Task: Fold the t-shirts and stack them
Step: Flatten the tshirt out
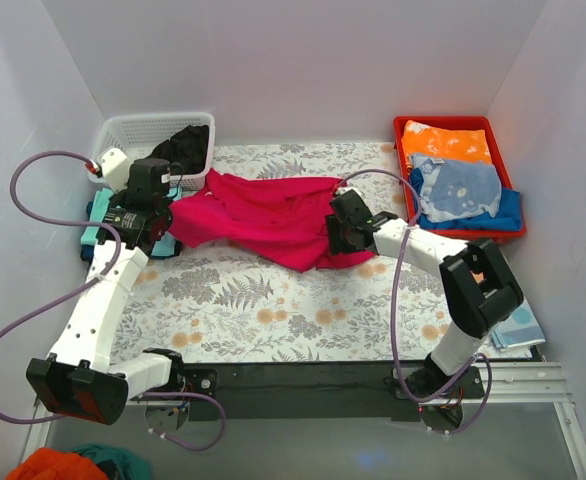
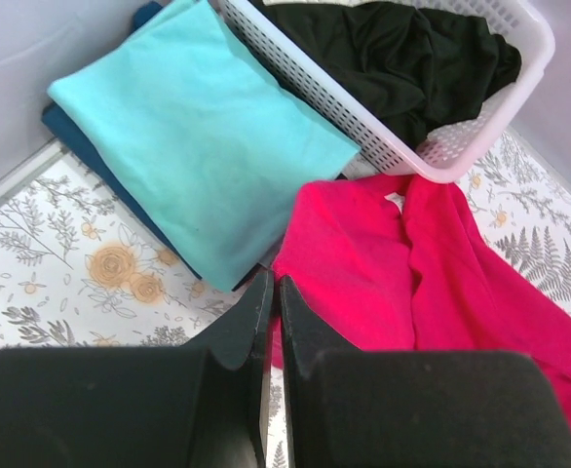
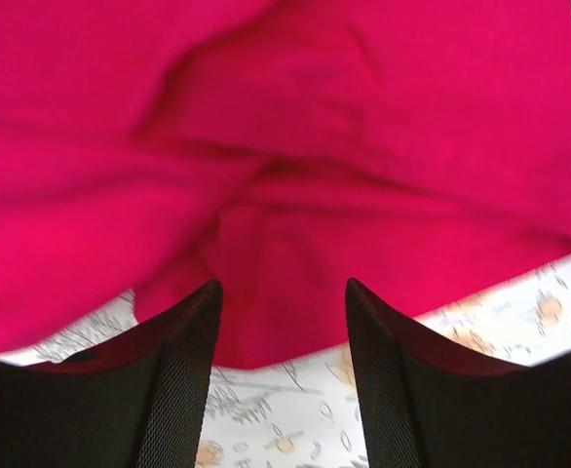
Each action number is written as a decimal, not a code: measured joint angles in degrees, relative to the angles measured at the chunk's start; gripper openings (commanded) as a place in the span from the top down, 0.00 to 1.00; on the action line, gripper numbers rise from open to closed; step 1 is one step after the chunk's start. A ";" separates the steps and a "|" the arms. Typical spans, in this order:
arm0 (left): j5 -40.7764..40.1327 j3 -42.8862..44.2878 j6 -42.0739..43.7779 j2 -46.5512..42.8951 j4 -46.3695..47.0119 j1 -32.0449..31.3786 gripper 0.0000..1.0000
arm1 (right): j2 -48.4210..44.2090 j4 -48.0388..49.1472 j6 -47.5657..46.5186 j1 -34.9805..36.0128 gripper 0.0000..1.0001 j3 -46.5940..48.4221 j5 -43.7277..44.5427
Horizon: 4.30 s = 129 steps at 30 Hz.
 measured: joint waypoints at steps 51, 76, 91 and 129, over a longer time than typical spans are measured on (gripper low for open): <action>-3.13 8.02 13.77 11.78 9.99 1.29 1.00 | -5.99 -13.86 3.91 -1.29 0.43 -0.13 0.39; 0.42 5.20 12.74 12.22 10.45 2.49 1.00 | 0.11 -8.33 8.02 0.98 0.44 -4.87 3.74; 0.68 5.14 12.90 12.22 10.45 3.82 1.00 | 0.55 -1.75 9.75 0.85 0.99 -6.12 3.43; 24.68 49.68 14.16 5.33 20.98 3.93 1.00 | -29.70 -24.06 -7.72 -2.49 0.99 41.35 18.38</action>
